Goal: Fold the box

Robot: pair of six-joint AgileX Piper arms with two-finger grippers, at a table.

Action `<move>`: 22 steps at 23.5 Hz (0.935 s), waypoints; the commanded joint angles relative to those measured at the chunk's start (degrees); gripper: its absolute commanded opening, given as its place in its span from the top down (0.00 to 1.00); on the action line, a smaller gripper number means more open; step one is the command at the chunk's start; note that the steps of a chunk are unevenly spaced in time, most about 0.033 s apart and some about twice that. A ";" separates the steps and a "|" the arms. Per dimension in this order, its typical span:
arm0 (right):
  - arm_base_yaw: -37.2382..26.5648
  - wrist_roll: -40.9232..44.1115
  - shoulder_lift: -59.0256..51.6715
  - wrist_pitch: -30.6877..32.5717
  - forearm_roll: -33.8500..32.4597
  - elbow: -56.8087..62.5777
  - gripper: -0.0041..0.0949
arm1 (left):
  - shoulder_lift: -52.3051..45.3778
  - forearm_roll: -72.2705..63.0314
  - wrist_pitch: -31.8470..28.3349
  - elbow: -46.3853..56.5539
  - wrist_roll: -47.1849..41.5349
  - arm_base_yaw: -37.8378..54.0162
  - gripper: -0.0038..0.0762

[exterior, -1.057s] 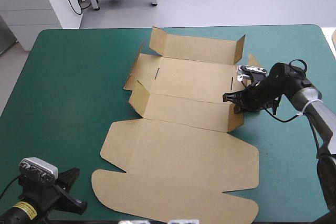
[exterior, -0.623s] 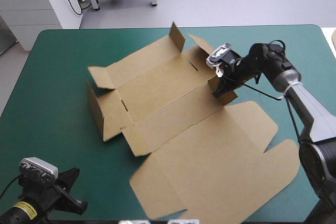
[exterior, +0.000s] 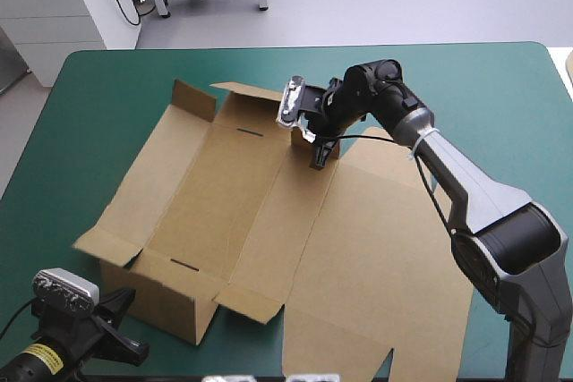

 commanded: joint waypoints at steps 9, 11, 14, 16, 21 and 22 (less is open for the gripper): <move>4.83 -15.67 -3.28 -4.20 8.00 -2.14 0.97 | 0.80 -0.24 -3.84 -1.40 -0.59 -0.21 0.96; 4.83 -15.44 -3.28 -4.20 7.89 -2.14 0.97 | 0.80 -0.24 -3.84 -1.40 -0.59 -0.21 0.96; 4.83 -15.19 -3.28 -4.20 7.76 -2.14 0.97 | 0.80 -0.24 -3.84 -1.40 -0.59 -0.21 0.96; 4.83 -15.19 -3.28 -4.10 7.23 -2.14 0.95 | 0.80 -0.24 -3.84 -1.40 -0.59 -0.21 0.96; 4.83 -11.59 -3.28 -3.63 4.97 -2.14 0.73 | 0.80 -0.34 -3.84 -1.40 -0.59 -0.21 0.96; 4.83 -10.49 -3.28 -3.52 4.42 -2.14 0.69 | 0.80 -0.34 -3.84 -1.40 -0.59 -0.21 0.96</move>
